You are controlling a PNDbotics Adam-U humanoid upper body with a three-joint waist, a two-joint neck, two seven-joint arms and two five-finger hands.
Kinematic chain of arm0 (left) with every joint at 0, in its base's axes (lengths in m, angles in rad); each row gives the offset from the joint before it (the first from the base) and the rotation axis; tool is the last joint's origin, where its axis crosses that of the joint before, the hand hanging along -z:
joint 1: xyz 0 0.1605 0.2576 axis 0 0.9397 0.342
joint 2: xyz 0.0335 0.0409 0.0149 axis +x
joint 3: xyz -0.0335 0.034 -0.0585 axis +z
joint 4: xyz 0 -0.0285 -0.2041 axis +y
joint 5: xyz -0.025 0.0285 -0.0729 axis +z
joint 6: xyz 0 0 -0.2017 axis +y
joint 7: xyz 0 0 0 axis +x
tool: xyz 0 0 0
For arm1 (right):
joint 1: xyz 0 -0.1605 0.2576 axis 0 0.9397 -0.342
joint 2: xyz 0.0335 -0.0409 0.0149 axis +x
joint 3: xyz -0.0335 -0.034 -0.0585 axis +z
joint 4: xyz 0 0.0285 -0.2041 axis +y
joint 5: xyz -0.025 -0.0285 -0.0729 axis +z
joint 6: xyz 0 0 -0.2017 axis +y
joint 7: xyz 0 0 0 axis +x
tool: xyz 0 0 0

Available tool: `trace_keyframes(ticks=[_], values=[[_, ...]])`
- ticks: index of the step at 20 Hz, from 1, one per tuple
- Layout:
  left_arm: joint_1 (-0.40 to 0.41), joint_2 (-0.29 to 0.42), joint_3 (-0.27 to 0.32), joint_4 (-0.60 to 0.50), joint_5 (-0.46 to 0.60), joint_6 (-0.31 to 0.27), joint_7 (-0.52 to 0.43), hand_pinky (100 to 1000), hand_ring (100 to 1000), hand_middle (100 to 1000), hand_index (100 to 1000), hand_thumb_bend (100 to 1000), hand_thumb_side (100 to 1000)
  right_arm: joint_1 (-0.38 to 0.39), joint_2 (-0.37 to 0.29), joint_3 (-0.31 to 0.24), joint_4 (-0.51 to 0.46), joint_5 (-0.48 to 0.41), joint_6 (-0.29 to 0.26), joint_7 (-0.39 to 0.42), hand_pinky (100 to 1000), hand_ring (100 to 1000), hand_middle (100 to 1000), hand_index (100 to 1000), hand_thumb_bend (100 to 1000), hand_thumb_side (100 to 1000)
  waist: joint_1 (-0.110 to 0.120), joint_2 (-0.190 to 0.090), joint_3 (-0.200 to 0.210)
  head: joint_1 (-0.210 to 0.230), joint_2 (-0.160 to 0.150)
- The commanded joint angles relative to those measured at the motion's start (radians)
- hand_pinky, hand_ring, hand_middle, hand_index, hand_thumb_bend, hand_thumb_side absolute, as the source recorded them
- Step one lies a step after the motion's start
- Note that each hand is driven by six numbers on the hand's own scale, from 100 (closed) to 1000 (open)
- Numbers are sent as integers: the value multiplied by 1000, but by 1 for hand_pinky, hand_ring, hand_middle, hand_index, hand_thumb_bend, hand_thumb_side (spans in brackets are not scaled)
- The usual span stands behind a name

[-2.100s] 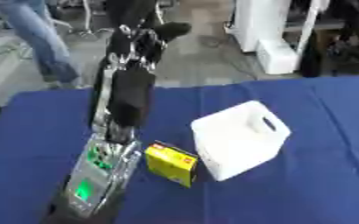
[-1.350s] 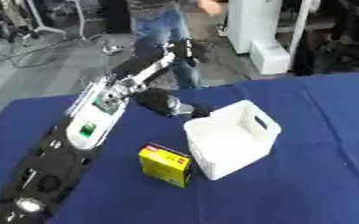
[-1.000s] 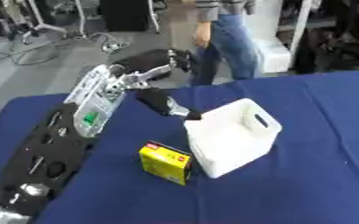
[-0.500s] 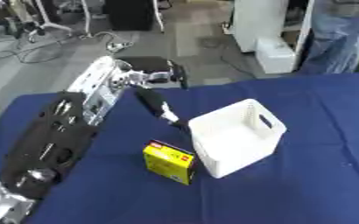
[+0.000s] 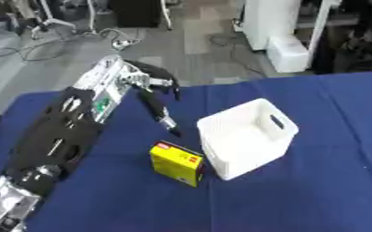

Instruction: Pick up objects on the table and place them in the box.

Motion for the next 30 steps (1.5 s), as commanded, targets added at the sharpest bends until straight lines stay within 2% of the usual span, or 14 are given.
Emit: trace_keyframes(ticks=[1,10,13,16,21,30], values=[[-25,14,-8,13,6,19,-12,875,830,852,839,757,687,-8,-18,-6,-13,3,3,0,100,219,157,320,100,1000,-3,-8,-1,4,-8],[-12,-8,-55,62,79,90,-13,782,843,903,895,762,648,-10,-14,-4,-13,6,7,0,100,219,157,319,100,1000,-4,-6,-4,1,-26],[-8,-13,-78,66,118,107,-13,817,849,896,899,777,645,-11,-13,-3,-13,8,9,1,100,219,157,319,100,1000,-3,-5,-5,1,-28],[-5,-16,-99,70,141,111,-13,885,875,904,902,858,622,-12,-13,-3,-13,7,9,0,100,219,157,319,100,1000,-3,-5,-7,1,-25],[-11,-19,-113,90,139,105,-13,937,903,914,902,980,562,-12,-15,-3,-13,6,9,1,100,219,157,319,100,1000,-2,-5,-7,1,-21],[-18,-22,-118,115,133,93,-13,960,916,920,898,1000,547,-10,-17,-3,-13,6,5,2,100,219,156,319,100,1000,-2,-5,-7,-2,-15]])
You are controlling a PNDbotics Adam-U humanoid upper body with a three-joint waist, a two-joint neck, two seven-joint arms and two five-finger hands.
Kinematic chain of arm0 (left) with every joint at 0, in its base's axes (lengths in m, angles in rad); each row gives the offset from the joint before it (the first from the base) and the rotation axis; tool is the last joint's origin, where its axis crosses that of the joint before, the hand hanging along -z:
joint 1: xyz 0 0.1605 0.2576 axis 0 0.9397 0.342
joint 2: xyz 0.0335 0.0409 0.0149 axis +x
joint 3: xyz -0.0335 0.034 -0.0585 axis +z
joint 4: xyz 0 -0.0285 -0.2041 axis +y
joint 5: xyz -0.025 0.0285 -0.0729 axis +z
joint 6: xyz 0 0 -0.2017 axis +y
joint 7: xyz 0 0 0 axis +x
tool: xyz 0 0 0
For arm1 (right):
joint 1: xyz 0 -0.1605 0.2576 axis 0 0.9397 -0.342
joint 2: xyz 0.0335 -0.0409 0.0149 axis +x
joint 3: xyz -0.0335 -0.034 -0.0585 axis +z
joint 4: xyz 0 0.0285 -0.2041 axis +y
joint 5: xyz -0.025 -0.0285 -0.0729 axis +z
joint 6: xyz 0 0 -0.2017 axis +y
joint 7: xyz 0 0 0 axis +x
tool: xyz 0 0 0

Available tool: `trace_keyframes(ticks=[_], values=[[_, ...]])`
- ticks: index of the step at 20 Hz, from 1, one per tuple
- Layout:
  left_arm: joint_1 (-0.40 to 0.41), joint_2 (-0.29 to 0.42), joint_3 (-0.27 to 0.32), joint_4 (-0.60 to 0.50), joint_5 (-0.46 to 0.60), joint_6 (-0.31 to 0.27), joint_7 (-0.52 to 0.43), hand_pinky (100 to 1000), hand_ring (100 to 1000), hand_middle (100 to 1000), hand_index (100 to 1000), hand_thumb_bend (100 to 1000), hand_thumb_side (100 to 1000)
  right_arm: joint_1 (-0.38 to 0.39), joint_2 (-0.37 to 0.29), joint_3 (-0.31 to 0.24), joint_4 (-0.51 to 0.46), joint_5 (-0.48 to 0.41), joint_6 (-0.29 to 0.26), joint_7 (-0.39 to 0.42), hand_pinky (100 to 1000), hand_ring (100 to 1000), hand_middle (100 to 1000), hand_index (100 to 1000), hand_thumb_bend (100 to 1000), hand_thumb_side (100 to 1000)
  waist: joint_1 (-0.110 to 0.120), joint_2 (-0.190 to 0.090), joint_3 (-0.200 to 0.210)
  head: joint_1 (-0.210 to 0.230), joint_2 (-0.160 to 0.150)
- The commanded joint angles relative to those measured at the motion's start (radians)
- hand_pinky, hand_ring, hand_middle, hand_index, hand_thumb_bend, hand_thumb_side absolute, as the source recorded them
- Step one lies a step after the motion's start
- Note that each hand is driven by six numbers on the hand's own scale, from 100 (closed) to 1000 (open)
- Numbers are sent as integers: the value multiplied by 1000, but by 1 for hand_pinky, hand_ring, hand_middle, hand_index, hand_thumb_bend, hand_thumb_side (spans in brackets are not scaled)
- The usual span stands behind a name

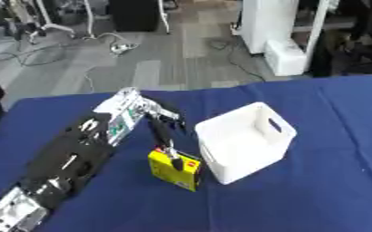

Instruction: Pick up objects on the table and place them in the box.

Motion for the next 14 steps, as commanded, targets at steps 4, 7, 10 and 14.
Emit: trace_keyframes(ticks=[4,7,10,14], values=[[-26,10,-4,4,-3,-10,0,973,922,925,899,1000,550,-11,-19,-7,-13,0,-4,1,100,219,156,320,100,1000,-4,-7,0,-3,-2],[-26,11,-6,-1,-9,-19,0,985,927,927,897,1000,554,-11,-20,-8,-13,-1,-4,0,100,218,156,320,100,1000,-4,-7,0,-5,-3],[-26,10,-11,3,-12,-24,0,996,930,930,899,1000,543,-12,-21,-8,-13,-3,-6,0,100,218,156,320,100,1000,-4,-7,-1,-8,-2],[-27,11,-23,12,-18,-43,0,1000,941,929,897,1000,525,-13,-22,-9,-13,-5,-6,0,100,218,156,320,100,1000,-3,-7,-2,-9,-2]])
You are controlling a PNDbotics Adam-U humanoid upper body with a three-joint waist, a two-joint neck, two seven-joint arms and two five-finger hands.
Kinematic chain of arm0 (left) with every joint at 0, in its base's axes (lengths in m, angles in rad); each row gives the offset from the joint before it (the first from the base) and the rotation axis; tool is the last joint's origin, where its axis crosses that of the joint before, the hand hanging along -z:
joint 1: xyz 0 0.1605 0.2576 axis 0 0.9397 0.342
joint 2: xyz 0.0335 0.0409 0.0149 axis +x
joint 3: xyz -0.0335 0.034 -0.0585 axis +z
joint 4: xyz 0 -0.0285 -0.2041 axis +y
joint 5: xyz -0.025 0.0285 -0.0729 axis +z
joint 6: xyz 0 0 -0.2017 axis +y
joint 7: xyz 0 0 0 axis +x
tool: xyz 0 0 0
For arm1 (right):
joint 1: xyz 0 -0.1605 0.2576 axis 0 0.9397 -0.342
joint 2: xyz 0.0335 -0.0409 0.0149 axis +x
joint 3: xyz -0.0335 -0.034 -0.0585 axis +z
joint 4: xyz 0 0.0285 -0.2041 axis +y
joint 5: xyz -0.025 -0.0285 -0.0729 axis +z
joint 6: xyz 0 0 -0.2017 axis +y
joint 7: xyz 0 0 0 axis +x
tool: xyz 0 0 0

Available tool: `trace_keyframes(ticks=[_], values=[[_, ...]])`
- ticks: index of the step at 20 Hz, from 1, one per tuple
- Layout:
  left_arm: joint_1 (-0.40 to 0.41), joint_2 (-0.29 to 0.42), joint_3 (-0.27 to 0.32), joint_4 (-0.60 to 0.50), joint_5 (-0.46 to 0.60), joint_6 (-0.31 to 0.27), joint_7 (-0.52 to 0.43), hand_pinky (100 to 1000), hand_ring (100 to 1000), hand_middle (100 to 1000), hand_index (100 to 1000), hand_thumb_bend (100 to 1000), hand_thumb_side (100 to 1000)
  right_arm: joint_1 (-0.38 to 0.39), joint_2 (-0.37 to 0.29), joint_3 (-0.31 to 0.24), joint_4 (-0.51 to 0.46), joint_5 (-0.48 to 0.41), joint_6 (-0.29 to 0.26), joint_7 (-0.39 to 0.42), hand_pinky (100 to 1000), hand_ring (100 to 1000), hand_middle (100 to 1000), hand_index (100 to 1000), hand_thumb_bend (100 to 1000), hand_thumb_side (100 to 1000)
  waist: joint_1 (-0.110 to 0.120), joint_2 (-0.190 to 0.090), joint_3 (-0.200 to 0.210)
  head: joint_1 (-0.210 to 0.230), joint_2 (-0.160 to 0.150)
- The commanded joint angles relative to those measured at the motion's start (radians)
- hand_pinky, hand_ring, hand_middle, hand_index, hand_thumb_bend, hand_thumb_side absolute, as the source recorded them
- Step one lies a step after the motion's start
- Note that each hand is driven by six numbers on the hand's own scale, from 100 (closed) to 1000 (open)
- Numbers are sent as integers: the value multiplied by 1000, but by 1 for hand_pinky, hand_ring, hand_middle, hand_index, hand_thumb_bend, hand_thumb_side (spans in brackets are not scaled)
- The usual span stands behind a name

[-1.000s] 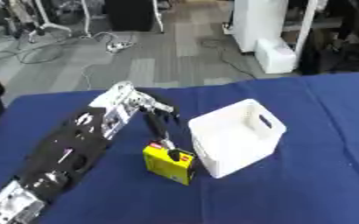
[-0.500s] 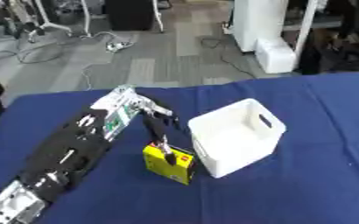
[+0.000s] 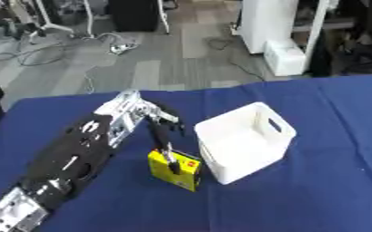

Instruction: Pick up objects on the table and place them in the box.

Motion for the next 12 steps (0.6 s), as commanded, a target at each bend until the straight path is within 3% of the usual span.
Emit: trace_keyframes(ticks=[1,12], values=[[-26,12,-5,-3,-10,-23,1,1000,941,929,897,1000,525,-13,-22,-9,-13,-4,-3,2,100,218,156,320,100,1000,-3,-7,-2,-8,-2],[-23,12,-17,20,-36,-58,1,1000,945,924,893,987,530,-13,-23,-8,-13,-4,-4,4,100,218,155,319,100,1000,-4,-7,-2,-11,1]])
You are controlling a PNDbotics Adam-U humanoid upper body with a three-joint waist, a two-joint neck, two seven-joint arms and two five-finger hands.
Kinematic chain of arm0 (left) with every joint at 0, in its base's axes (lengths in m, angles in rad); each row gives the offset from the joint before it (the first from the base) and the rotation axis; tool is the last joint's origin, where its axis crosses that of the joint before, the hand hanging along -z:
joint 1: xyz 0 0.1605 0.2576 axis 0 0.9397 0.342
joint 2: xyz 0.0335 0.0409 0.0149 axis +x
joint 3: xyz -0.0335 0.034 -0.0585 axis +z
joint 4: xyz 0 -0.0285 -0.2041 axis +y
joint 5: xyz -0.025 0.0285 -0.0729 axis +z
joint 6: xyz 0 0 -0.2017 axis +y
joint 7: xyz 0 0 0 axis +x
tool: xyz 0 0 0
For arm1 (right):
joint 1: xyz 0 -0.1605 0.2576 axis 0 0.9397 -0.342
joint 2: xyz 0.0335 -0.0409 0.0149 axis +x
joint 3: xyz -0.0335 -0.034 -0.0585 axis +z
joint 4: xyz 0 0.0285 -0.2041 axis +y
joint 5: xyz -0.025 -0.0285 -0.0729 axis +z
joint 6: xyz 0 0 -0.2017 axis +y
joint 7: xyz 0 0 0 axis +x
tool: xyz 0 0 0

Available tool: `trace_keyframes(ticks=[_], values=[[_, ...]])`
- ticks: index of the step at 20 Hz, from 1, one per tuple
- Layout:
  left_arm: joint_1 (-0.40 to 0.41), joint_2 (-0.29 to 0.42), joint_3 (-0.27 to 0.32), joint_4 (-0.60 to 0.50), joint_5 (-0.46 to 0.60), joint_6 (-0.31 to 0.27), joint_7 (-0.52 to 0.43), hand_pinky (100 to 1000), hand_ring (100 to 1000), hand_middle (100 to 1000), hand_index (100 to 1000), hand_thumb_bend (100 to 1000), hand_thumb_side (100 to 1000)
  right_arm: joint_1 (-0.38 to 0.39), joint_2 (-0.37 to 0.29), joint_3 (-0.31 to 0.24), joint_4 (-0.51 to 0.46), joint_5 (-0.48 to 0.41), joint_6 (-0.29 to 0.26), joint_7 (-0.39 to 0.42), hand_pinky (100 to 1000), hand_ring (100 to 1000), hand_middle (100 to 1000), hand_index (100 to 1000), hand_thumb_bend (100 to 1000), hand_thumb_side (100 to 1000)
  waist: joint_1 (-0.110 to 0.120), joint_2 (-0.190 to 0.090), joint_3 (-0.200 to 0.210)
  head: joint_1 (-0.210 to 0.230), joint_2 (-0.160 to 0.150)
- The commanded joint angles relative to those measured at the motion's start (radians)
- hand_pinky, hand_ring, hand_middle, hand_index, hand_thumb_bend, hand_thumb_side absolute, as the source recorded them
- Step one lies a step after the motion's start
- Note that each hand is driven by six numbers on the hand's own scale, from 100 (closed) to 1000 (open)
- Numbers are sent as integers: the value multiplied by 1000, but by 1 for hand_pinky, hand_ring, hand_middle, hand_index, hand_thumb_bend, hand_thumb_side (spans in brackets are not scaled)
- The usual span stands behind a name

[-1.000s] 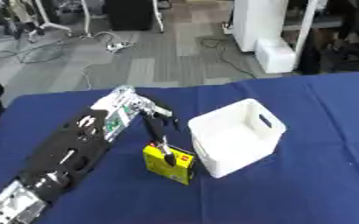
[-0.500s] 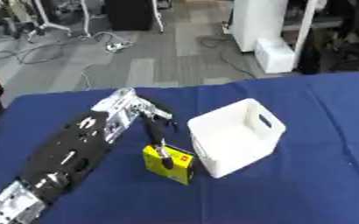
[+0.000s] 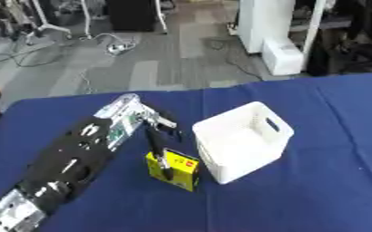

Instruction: Pick up objects on the table and place them in the box.

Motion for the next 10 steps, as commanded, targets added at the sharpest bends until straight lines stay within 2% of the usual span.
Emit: trace_keyframes(ticks=[1,9,10], values=[[-22,11,0,-3,-10,-9,0,1000,945,924,893,980,531,-13,-22,-8,-13,-1,-2,3,100,218,155,319,100,1000,-4,-6,-1,-3,1],[-19,4,-14,1,-8,-23,0,1000,942,924,894,976,536,-15,-20,-7,-13,0,1,3,100,218,155,319,100,1000,-4,-5,-3,-2,-2],[-18,4,-17,-2,-6,-26,0,1000,942,924,895,955,536,-15,-20,-7,-13,0,1,2,100,218,155,319,100,1000,-4,-5,-4,-2,-2]])
